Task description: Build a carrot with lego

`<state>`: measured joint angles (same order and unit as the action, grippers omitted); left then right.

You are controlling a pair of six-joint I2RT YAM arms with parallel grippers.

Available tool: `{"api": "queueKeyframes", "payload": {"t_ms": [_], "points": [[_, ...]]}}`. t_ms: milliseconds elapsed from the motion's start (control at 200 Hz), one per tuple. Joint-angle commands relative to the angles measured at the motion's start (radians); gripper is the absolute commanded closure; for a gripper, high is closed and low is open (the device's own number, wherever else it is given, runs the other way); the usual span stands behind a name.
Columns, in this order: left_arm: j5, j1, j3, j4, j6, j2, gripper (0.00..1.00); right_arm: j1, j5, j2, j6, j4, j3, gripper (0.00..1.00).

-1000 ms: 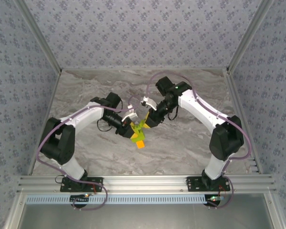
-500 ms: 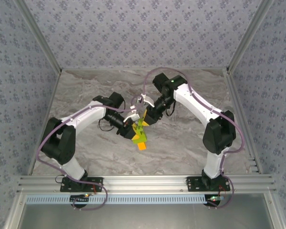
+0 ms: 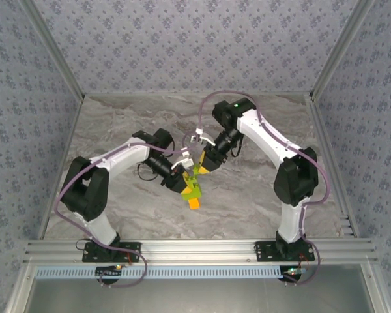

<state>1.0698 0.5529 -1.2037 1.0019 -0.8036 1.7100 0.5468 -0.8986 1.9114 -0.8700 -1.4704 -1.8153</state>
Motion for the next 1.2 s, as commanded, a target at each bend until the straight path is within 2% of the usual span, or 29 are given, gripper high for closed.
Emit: {"api": "queueKeyframes", "payload": {"t_ms": [0, 1194], "points": [[0.019, 0.013, -0.034, 0.030, -0.022, -0.001, 0.73, 0.012, -0.010, 0.031, -0.033, -0.070, -0.042, 0.77], [-0.029, 0.028, -0.042, 0.011, 0.018, -0.026, 0.75, 0.064, 0.048, 0.098, -0.007, -0.076, 0.011, 0.77]]}}
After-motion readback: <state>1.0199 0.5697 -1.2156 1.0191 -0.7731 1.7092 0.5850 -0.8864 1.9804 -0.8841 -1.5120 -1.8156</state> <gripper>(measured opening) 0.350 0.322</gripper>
